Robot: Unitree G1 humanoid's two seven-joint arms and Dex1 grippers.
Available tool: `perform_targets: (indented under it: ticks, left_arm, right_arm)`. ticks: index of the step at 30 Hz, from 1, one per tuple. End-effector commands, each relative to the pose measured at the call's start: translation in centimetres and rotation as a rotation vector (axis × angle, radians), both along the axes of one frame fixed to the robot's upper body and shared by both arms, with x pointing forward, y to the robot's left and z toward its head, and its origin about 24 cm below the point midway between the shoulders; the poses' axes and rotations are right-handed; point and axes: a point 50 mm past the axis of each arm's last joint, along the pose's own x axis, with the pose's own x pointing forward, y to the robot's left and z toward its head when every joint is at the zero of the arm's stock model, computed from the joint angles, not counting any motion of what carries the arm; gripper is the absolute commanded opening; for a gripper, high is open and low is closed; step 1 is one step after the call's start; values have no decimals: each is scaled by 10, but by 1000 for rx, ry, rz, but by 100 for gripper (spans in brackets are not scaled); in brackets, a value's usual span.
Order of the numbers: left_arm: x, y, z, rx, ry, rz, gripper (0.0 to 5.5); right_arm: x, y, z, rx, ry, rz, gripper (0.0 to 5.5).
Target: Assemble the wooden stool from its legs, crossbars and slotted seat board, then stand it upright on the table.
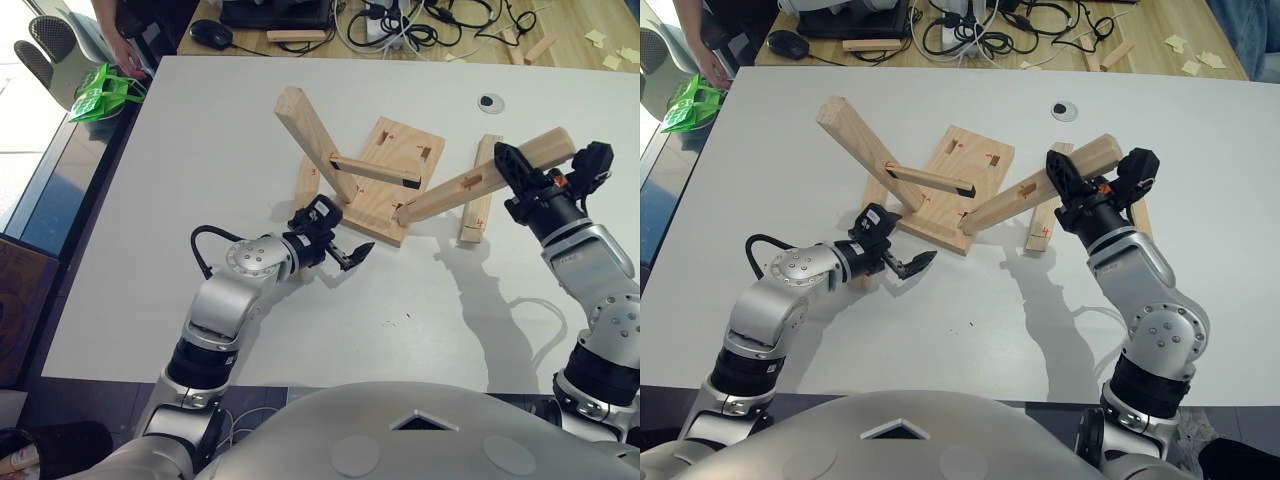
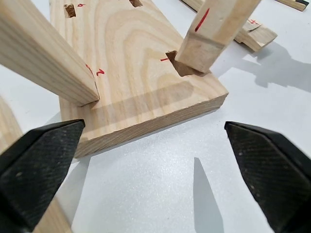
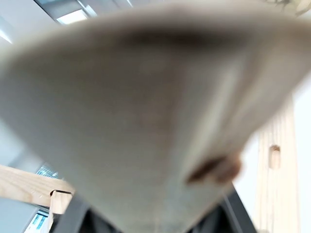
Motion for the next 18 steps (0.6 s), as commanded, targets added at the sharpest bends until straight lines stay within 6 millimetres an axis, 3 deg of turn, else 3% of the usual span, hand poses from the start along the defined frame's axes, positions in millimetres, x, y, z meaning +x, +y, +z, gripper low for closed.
perform_targets:
  ticks: [1, 9, 18]
  left_arm:
    - [4, 5, 0, 20, -16, 21, 540]
    - [7, 8, -2, 27, -20, 36, 540]
    - [7, 9, -2, 26, -20, 38, 540]
  right_arm:
    - [1, -5, -5, -57, 33, -34, 100]
    - [5, 4, 1, 43, 29, -11, 100]
    - [5, 8, -1, 12, 37, 7, 100]
